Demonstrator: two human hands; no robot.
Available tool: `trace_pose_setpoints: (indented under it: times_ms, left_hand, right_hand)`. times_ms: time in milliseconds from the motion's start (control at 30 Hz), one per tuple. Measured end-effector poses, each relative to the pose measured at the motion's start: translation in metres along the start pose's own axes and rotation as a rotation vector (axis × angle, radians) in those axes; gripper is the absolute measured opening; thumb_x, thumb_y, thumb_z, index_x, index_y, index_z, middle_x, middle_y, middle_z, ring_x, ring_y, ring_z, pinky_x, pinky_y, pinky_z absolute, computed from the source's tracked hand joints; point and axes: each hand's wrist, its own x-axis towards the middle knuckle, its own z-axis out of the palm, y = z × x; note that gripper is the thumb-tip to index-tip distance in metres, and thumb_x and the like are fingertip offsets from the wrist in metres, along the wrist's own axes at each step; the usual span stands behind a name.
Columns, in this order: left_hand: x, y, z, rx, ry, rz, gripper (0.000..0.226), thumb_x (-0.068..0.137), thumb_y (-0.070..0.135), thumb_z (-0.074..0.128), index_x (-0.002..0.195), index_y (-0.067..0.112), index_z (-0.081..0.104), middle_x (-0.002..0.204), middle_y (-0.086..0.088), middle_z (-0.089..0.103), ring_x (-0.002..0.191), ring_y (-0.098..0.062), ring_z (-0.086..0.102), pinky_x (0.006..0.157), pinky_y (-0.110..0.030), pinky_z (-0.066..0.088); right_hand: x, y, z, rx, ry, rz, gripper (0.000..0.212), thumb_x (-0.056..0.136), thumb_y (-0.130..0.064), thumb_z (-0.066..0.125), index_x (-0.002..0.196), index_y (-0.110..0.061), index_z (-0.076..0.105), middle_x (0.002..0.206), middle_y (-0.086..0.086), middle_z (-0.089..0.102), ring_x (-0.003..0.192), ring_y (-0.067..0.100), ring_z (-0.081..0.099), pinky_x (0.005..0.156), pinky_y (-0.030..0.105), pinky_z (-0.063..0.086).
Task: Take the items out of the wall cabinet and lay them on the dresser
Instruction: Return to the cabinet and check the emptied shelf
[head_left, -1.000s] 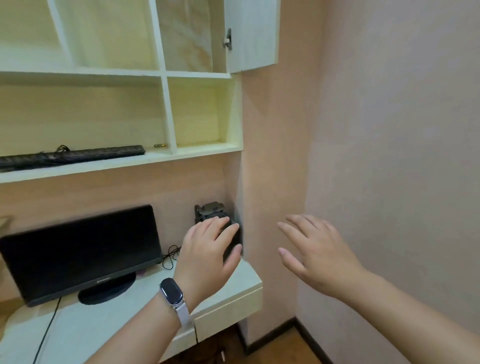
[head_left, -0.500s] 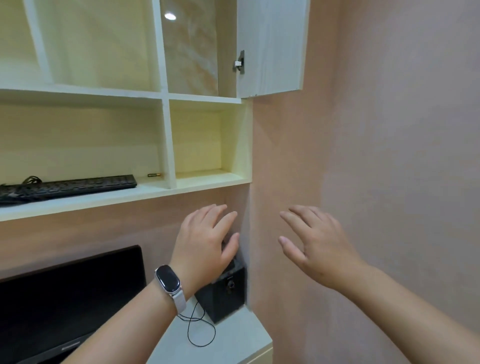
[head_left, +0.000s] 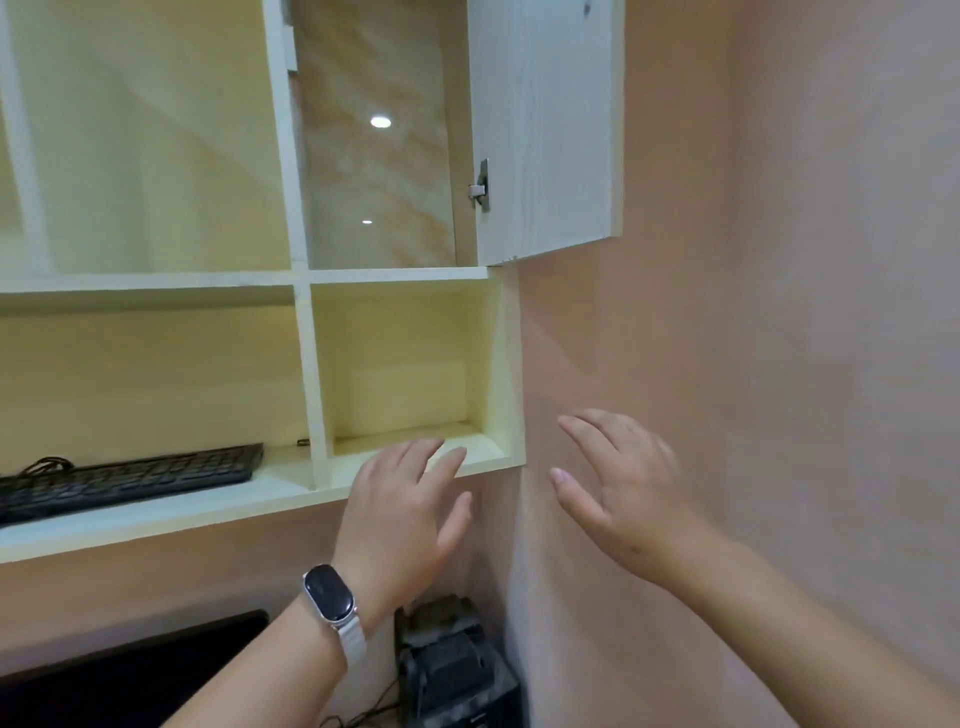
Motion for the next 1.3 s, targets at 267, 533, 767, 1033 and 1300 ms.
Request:
trace_pose_setpoints:
  times_ms: [267, 533, 767, 1033, 1300]
  left_hand:
    - [0.08, -0.011, 0.032, 0.148, 0.09, 0.003, 0.045, 0.085, 0.039, 0.052, 0.121, 0.014, 0.065, 0.122, -0.008, 0.063, 0.11, -0.03, 0.059, 0.088, -0.041, 0.043]
    - [0.143, -0.06, 0.02, 0.306, 0.11, 0.115, 0.051, 0.087, 0.039, 0.05, 0.131, 0.014, 0.058, 0.13, -0.011, 0.059, 0.119, -0.032, 0.055, 0.099, -0.045, 0.039]
    - [0.174, -0.112, 0.001, 0.478, -0.007, 0.248, 0.05, 0.087, 0.037, 0.051, 0.131, 0.014, 0.059, 0.137, -0.012, 0.056, 0.127, -0.033, 0.051, 0.105, -0.046, 0.038]
    - [0.178, -0.16, -0.012, 0.639, -0.116, 0.478, 0.052, 0.085, 0.033, 0.052, 0.134, 0.017, 0.057, 0.153, -0.014, 0.037, 0.14, -0.031, 0.037, 0.111, -0.047, 0.03]
    - [0.176, -0.181, -0.005, 0.546, -0.047, 0.549, 0.053, 0.08, 0.031, 0.055, 0.131, 0.018, 0.059, 0.154, -0.012, 0.035, 0.143, -0.029, 0.033, 0.113, -0.048, 0.029]
  right_hand:
    - [0.083, 0.058, 0.01, 0.151, 0.025, -0.029, 0.072, 0.085, -0.061, 0.03, 0.143, -0.02, 0.043, 0.141, 0.002, 0.05, 0.127, 0.02, 0.039, 0.099, 0.035, 0.035]
    - [0.145, 0.071, 0.014, 0.521, 0.111, -0.04, 0.076, 0.087, -0.056, 0.044, 0.15, -0.019, 0.027, 0.151, -0.003, 0.037, 0.138, 0.012, 0.033, 0.106, 0.025, 0.027]
    - [0.177, 0.054, 0.011, 0.801, 0.236, -0.227, 0.054, 0.089, -0.027, 0.059, 0.134, -0.039, 0.034, 0.139, -0.024, 0.043, 0.134, -0.004, 0.035, 0.106, 0.01, 0.026]
    - [0.187, 0.04, 0.026, 0.734, 0.295, -0.325, 0.061, 0.086, -0.035, 0.055, 0.142, -0.028, 0.03, 0.144, -0.013, 0.041, 0.138, 0.007, 0.034, 0.11, 0.015, 0.024]
    - [0.213, 0.013, 0.058, 0.507, 0.337, -0.419, 0.078, 0.086, -0.042, 0.054, 0.152, -0.02, 0.019, 0.16, 0.004, 0.025, 0.148, 0.01, 0.02, 0.119, 0.026, 0.02]
